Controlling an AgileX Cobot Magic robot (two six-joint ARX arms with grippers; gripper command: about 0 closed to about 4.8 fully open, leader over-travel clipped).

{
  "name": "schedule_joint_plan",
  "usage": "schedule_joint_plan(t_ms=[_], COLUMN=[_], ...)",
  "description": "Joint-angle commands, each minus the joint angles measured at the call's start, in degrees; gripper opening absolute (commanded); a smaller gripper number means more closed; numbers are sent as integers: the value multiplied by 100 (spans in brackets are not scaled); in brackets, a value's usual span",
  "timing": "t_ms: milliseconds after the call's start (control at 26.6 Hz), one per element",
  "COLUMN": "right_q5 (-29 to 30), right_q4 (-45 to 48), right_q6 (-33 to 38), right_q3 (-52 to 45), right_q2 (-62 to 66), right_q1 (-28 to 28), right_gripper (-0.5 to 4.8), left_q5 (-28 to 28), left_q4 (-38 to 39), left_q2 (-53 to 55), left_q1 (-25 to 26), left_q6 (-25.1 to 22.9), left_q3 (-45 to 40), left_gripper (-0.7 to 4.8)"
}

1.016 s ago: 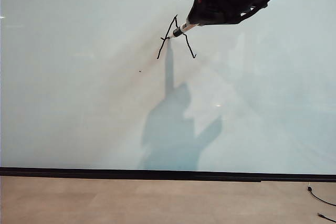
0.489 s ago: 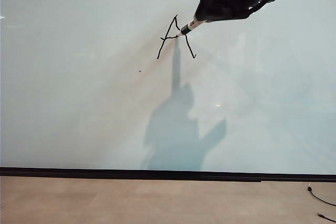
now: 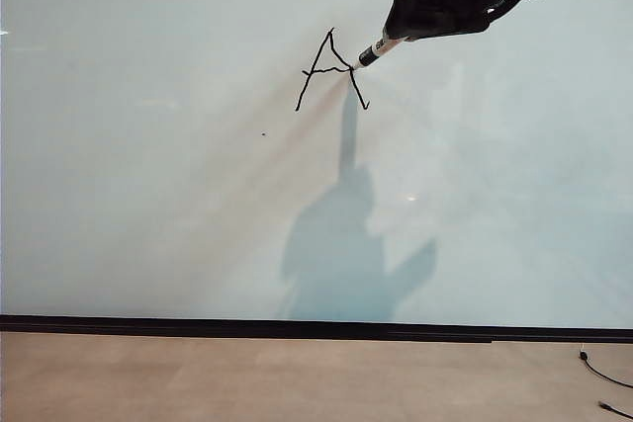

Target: Pick up the pen on the shelf to the right of the whiteboard and write the letter A.

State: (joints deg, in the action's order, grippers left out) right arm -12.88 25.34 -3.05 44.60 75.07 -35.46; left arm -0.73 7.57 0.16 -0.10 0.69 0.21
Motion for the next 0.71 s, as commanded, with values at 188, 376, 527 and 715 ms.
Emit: schedule_joint_plan(t_ms=[188,376,527,715], right_q5=[-31,-79,-162,-157], right_q4=[15,-59,-450,-820], right_q6=[-22,-127,-339,-474], right_q3=[-74,-457,-785,-1425], right_q2=[-173,-780,-1469,-2487], right_q1=[-63,-328,-463,-450], right_gripper=[-5,-5,-5,-5], left_q5=[-15,-15,-15,-15], left_q4=[-35,-35,-35,-35], left_q2=[2,2,2,2], left_q1=[0,0,0,0], left_q6=[-24,-24,-24,-24], left_q3=[17,17,17,17], left_gripper=[-5,-4,-4,-5])
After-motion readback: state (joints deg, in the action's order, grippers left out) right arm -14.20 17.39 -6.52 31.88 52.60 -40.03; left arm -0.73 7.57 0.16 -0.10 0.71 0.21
